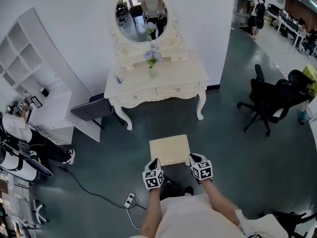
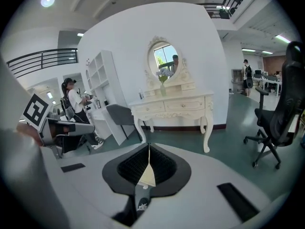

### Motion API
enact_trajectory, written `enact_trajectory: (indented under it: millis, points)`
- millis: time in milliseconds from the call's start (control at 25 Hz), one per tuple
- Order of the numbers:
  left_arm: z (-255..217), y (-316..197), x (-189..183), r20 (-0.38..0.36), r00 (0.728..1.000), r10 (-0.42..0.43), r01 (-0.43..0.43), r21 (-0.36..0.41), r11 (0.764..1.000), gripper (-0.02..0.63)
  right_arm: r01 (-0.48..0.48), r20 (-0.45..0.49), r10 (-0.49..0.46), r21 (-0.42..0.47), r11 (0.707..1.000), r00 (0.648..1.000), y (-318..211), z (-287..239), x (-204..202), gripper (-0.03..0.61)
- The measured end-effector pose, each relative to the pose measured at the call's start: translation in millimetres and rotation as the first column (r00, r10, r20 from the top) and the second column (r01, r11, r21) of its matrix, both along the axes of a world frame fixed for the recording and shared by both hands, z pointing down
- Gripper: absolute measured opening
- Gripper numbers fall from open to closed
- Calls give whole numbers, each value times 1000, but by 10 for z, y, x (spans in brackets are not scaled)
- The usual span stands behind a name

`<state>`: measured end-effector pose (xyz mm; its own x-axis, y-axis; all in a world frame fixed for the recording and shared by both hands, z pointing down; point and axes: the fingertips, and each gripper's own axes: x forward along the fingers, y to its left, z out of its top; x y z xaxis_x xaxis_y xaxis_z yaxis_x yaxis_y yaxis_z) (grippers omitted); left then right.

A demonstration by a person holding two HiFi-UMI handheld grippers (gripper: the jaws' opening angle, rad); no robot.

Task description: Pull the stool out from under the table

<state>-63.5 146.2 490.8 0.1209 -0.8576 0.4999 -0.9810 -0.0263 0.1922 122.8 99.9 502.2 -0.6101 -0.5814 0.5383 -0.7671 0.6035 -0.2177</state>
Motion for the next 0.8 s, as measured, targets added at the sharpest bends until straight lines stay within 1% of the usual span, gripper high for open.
enact_trajectory:
  millis: [120,200,280,320,400,440,480,520,560,600,640,680,800]
  points:
    - [-240,-271,-86,21,1000,-11,10,37,999,14,20,-13,-19,43,999,1000,-226,-219,-165,46]
    - [-416,-462,-136,42,999,-33,31,55,998,14,35,-25,-34,61,998,999,-409,-370,-279,44]
    - [-578,-639,-150,84,995,-51,45,69,997,14,25,7,-26,69,997,1000,-586,-565,-367,44]
    - [-648,-712,-141,85,995,-58,51,72,996,15,10,43,-13,69,998,999,-654,-676,-400,44]
    - [-776,-777,-127,31,996,-78,76,75,994,14,-23,105,17,58,998,994,-711,-866,-449,43]
    - [-832,-758,-128,4,996,-88,87,78,993,14,-35,122,29,49,998,992,-695,-924,-471,43]
    - [-876,-716,-126,-2,996,-92,92,82,992,14,-39,130,33,40,998,991,-660,-949,-488,44]
    - [-903,-669,-117,19,996,-89,87,87,992,14,-32,128,28,30,999,991,-620,-942,-498,43]
    - [-905,-625,-102,62,995,-77,72,86,994,14,-19,115,16,23,1000,993,-585,-909,-491,44]
    - [-887,-588,-87,107,992,-61,53,78,996,14,-6,91,4,20,1000,996,-562,-863,-461,44]
    - [-857,-557,-79,136,990,-47,38,65,997,14,2,64,-3,21,1000,998,-548,-816,-410,44]
    - [-825,-532,-79,145,989,-38,30,51,998,14,6,41,-7,22,1000,999,-539,-779,-353,44]
    - [-756,-496,-115,132,991,-35,31,36,999,14,11,4,-11,27,1000,1000,-527,-717,-240,43]
